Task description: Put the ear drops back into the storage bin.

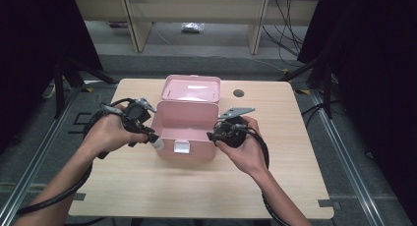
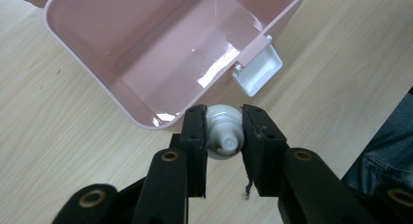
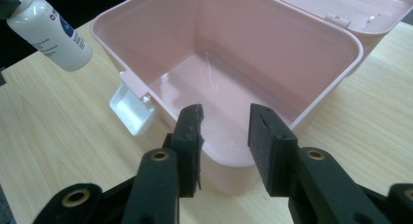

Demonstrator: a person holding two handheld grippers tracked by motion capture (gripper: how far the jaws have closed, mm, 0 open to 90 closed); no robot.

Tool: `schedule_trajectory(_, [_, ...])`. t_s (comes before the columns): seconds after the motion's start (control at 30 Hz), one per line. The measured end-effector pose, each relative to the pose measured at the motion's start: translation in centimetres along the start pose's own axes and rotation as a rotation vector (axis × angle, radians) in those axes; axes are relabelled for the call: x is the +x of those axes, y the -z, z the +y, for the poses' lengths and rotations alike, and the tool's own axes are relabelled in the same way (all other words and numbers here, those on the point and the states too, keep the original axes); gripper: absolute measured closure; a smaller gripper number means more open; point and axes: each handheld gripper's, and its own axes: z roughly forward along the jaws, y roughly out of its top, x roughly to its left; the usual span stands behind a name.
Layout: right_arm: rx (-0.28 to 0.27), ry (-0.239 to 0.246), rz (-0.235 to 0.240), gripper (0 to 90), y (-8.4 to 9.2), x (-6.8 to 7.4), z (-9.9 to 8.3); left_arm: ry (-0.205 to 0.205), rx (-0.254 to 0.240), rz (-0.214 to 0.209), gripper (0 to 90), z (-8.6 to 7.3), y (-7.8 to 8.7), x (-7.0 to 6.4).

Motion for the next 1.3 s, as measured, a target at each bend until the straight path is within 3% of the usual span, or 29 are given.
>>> schedule_trajectory(0.1, [-0.011,0.002,0.002,66.4,-0.1,0.1,0.0,0.0,0.002,0.0,71.6,0.1,0.1,0.2])
schedule_trajectory(0.13, [-0.009,0.035,0.004,66.4,-0.1,-0.1,0.1,0.0,0.002,0.0,71.6,0.1,0.1,0.2])
schedule_trajectory(0.2, [-0.009,0.035,0.004,66.4,-0.1,-0.1,0.1,0.001,0.002,0.002,71.6,0.1,0.2,0.2])
schedule_trajectory(0.3, [-0.009,0.033,-0.003,66.3,-0.2,-0.1,0.1,-0.001,-0.001,0.006,71.6,0.2,0.3,0.2])
schedule_trajectory(0.33, [-0.011,0.005,0.003,66.4,-0.2,0.1,0.1,-0.007,0.002,0.005,71.6,0.3,0.3,0.3])
schedule_trajectory(0.37, [0.001,0.006,0.001,66.3,-0.1,0.1,0.1,0.012,-0.013,0.004,71.6,0.3,0.2,0.2])
schedule_trajectory(0.47, [-0.002,0.001,-0.004,66.4,0.0,0.1,0.1,0.015,-0.013,0.011,71.6,0.4,0.3,0.4])
schedule_trajectory(0.57, [-0.014,0.034,0.005,66.4,-0.2,-0.1,0.1,0.012,-0.01,0.011,71.6,0.6,0.4,0.4])
schedule_trajectory(0.6, [-0.01,0.006,0.004,66.3,-0.1,0.1,0.1,0.015,-0.016,0.013,71.6,0.6,0.4,0.4])
schedule_trajectory(0.7, [-0.006,0.009,-0.003,66.3,-0.1,0.1,0.1,0.013,-0.018,0.021,71.6,0.8,0.5,0.5])
schedule_trajectory(0.73, [-0.014,0.033,0.008,66.3,-0.2,-0.1,0.1,0.01,-0.016,0.023,71.6,0.9,0.6,0.5])
schedule_trajectory(0.83, [-0.005,0.007,-0.004,66.3,0.0,0.1,0.1,0.017,-0.019,0.024,71.6,1.0,0.7,0.6])
schedule_trajectory(0.97, [-0.006,0.029,-0.001,66.3,0.0,-0.1,0.2,0.016,-0.02,0.035,71.6,1.1,0.8,0.7])
schedule_trajectory(1.2, [-0.008,0.005,0.006,66.3,-0.1,0.1,0.1,0.004,-0.029,0.047,71.6,1.3,1.0,1.1])
schedule_trajectory(1.23, [-0.006,0.025,0.011,66.3,-0.1,-0.1,0.2,0.003,-0.032,0.053,71.6,1.4,1.0,1.1])
schedule_trajectory(1.27, [-0.003,-0.007,0.012,66.3,-0.1,0.1,0.1,0.008,-0.036,0.052,71.6,1.3,0.9,1.2])
schedule_trajectory(1.3, [-0.003,-0.007,0.012,66.3,-0.1,0.1,0.1,0.008,-0.036,0.052,71.6,1.3,0.9,1.2])
